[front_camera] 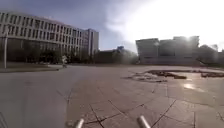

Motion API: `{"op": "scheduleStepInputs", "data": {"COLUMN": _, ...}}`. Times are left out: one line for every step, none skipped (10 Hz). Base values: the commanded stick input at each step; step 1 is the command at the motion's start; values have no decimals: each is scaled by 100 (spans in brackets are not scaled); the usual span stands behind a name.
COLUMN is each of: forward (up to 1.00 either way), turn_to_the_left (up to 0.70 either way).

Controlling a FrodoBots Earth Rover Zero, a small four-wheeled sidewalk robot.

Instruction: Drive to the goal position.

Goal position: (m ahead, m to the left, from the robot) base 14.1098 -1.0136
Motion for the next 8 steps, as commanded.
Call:
{"op": "scheduleStepInputs", "data": {"forward": 100, "turn_to_the_left": 0}}
{"op": "scheduleStepInputs", "data": {"forward": 100, "turn_to_the_left": 0}}
{"op": "scheduleStepInputs", "data": {"forward": 100, "turn_to_the_left": 0}}
{"op": "scheduleStepInputs", "data": {"forward": 100, "turn_to_the_left": 0}}
{"op": "scheduleStepInputs", "data": {"forward": 100, "turn_to_the_left": 0}}
{"op": "scheduleStepInputs", "data": {"forward": 100, "turn_to_the_left": 0}}
{"op": "scheduleStepInputs", "data": {"forward": 100, "turn_to_the_left": 0}}
{"op": "scheduleStepInputs", "data": {"forward": 100, "turn_to_the_left": 0}}
